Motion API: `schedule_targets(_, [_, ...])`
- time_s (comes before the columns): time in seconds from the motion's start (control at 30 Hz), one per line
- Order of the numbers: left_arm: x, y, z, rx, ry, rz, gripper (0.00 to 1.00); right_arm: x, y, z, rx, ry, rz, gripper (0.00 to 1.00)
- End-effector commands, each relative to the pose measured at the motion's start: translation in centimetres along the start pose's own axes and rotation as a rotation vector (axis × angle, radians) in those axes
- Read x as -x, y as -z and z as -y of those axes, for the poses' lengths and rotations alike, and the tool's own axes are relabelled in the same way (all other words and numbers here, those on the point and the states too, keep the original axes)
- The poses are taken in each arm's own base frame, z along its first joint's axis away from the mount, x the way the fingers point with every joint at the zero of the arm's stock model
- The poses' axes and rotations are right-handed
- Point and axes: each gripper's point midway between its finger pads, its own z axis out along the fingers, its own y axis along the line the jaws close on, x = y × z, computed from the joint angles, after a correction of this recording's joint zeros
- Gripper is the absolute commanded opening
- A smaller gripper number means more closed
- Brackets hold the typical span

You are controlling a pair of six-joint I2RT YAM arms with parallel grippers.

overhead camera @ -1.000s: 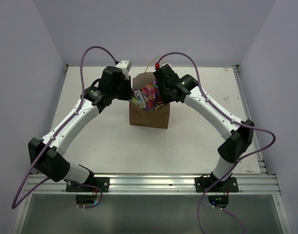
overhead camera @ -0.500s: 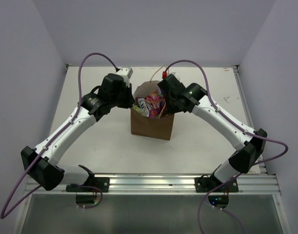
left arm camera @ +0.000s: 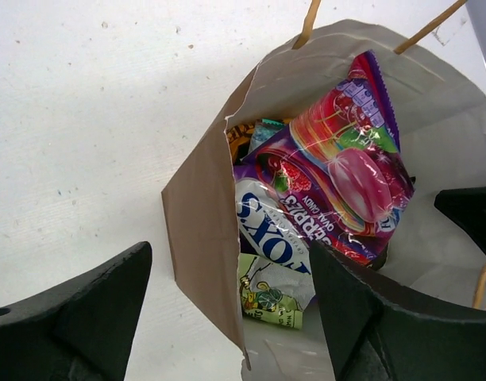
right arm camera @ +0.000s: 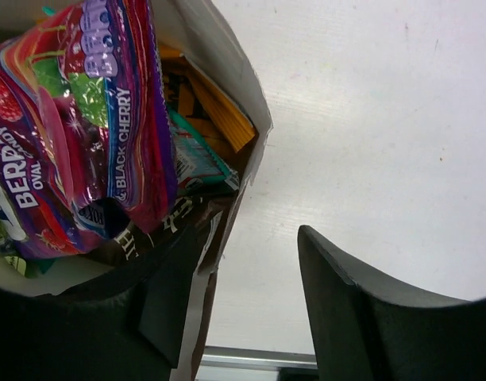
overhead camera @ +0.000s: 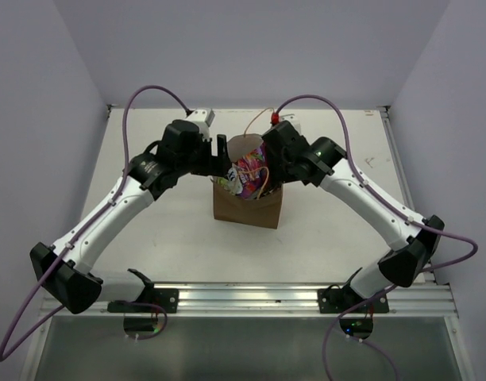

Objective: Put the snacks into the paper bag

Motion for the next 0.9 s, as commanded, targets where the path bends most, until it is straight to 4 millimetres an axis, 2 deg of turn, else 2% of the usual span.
schedule_targets(0.0, [2.9, 1.9, 1.2, -0.035, -0.008, 0.128, 0.85, 3.0, 2.7, 0.5, 0.016, -0.038, 0.14, 0.58])
schedule_targets(0.07, [4.5, 3.1, 1.0, -0.011, -0.002, 0.178, 0.88, 5.1, 4.5, 0.6, 0.036, -0.062, 0.214, 0.59])
schedule_targets(0.1, [6.6, 4.5, 1.5, -0.014, 0.005, 0.234, 0.88, 6.0, 5.3, 0.8, 0.04, -0.078, 0.247, 0.64])
schedule_targets(0.13, [8.1, 5.5, 1.1, 0.017, 0.011, 0.288, 0.88, 7.9, 7.1, 1.5, 0.026, -0.112, 0.311, 0.64])
schedule_targets(0.17, [9.5, 6.6, 1.0, 0.032, 0.015, 0.333, 0.89, 8.9, 8.0, 2.0, 0.019, -0.133, 0.343, 0.64])
schedule_targets(0.2, [12.2, 8.7, 1.3, 0.036, 0.023, 0.413, 0.89, 9.7, 8.6, 2.3, 0.002, -0.134, 0.366, 0.64])
schedule_targets(0.23, [13.8, 9.9, 0.6, 0.09, 0.021, 0.467, 0.89, 11.4, 10.6, 3.6, -0.029, -0.165, 0.42, 0.64])
schedule_targets(0.27, [16.1, 11.7, 0.8, 0.1, 0.026, 0.537, 0.9, 12.1, 11.2, 4.1, -0.052, -0.155, 0.434, 0.64])
schedule_targets(0.33, [18.3, 13.4, -0.6, 0.199, 0.03, 0.612, 0.95, 13.7, 12.5, 5.5, -0.129, -0.159, 0.462, 0.62])
schedule_targets(0.4, [19.6, 13.8, -1.5, 0.267, 0.027, 0.648, 0.98, 14.3, 13.1, 6.5, -0.185, -0.154, 0.476, 0.62])
schedule_targets(0.43, [20.0, 13.7, -2.2, 0.314, 0.005, 0.665, 1.0, 14.6, 13.1, 6.7, -0.206, -0.154, 0.486, 0.62])
schedule_targets(0.47, [19.8, 12.6, -3.1, 0.343, -0.006, 0.646, 1.0, 14.7, 13.3, 7.5, -0.247, -0.154, 0.499, 0.62])
schedule_targets(0.53, [19.8, 11.6, -3.8, 0.325, 0.01, 0.627, 1.0, 14.6, 13.4, 8.1, -0.273, -0.166, 0.521, 0.64])
schedule_targets(0.57, [19.8, 11.3, -4.4, 0.321, 0.029, 0.622, 1.0, 14.6, 13.5, 8.3, -0.28, -0.171, 0.533, 0.64])
schedule_targets(0.6, [19.9, 11.1, -6.3, 0.347, 0.062, 0.62, 1.0, 14.2, 13.1, 8.7, -0.312, -0.157, 0.529, 0.64])
schedule_targets(0.67, [19.9, 11.1, -7.4, 0.364, 0.07, 0.618, 1.0, 14.4, 14.0, 9.5, -0.325, -0.189, 0.571, 0.64])
schedule_targets(0.7, [19.7, 10.9, -7.8, 0.375, 0.067, 0.612, 1.0, 14.4, 14.2, 10.1, -0.354, -0.186, 0.579, 0.68])
schedule_targets(0.8, [19.4, 10.6, -8.2, 0.38, 0.068, 0.6, 1.0, 14.5, 14.4, 10.9, -0.416, -0.174, 0.586, 0.7])
schedule_targets(0.87, [19.4, 10.1, -8.1, 0.369, 0.072, 0.593, 1.0, 14.4, 14.6, 11.4, -0.446, -0.173, 0.585, 0.68])
